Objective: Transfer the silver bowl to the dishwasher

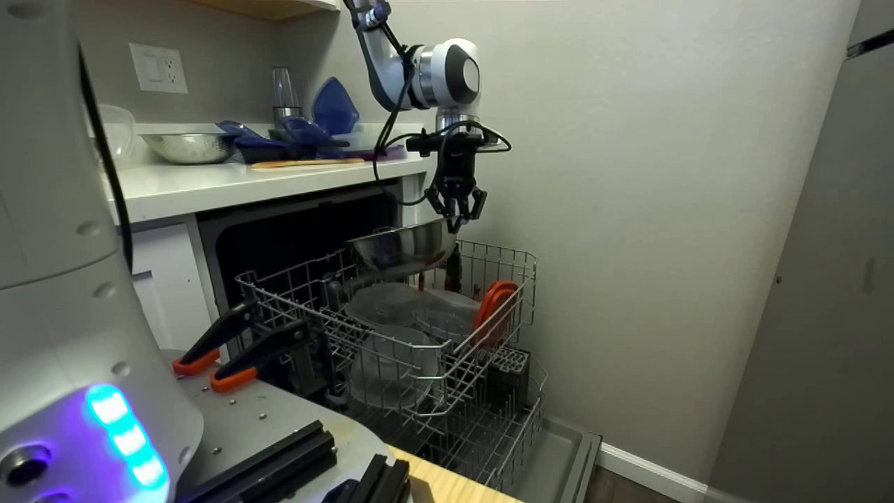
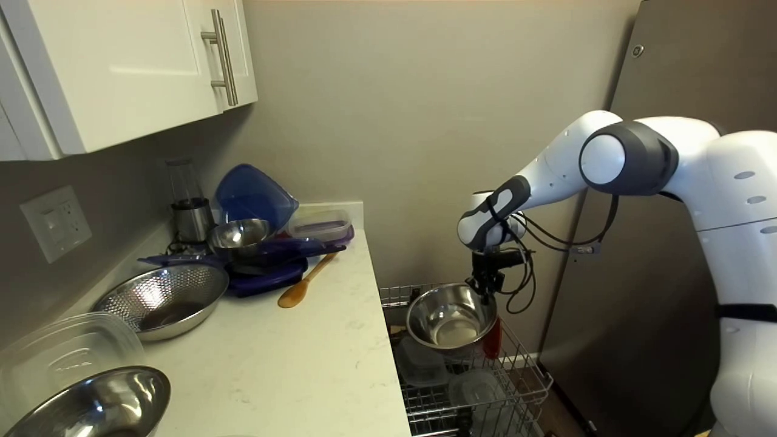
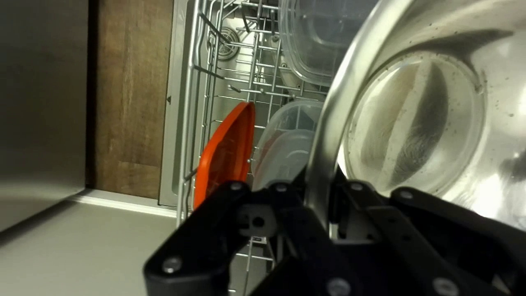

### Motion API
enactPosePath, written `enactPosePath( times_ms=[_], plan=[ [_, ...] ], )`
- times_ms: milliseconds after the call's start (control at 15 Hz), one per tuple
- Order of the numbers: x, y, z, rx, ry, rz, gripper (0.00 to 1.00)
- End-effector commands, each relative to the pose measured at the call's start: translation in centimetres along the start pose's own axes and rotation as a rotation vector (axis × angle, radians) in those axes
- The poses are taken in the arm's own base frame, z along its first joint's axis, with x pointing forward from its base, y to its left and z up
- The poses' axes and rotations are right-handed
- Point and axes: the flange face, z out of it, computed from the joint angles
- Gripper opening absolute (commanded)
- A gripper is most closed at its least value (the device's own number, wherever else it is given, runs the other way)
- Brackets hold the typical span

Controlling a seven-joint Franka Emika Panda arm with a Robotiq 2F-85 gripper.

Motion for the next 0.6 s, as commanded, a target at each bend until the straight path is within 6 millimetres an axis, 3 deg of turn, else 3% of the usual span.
enactPosePath(
  times_ms=[0, 67, 133, 200, 533],
  plan=[
    [-1.26, 0.3, -0.04, -0.086, -0.016, 0.117, 0.01],
    [-1.38, 0.32, 0.09, -0.103, -0.023, 0.137, 0.01],
    [-1.48, 0.29, 0.22, -0.116, -0.029, 0.155, 0.11],
    [-1.54, 0.22, 0.26, -0.123, -0.033, 0.171, 0.32],
    [-1.57, -0.1, -0.2, -0.147, -0.047, 0.205, 0.62]
  ],
)
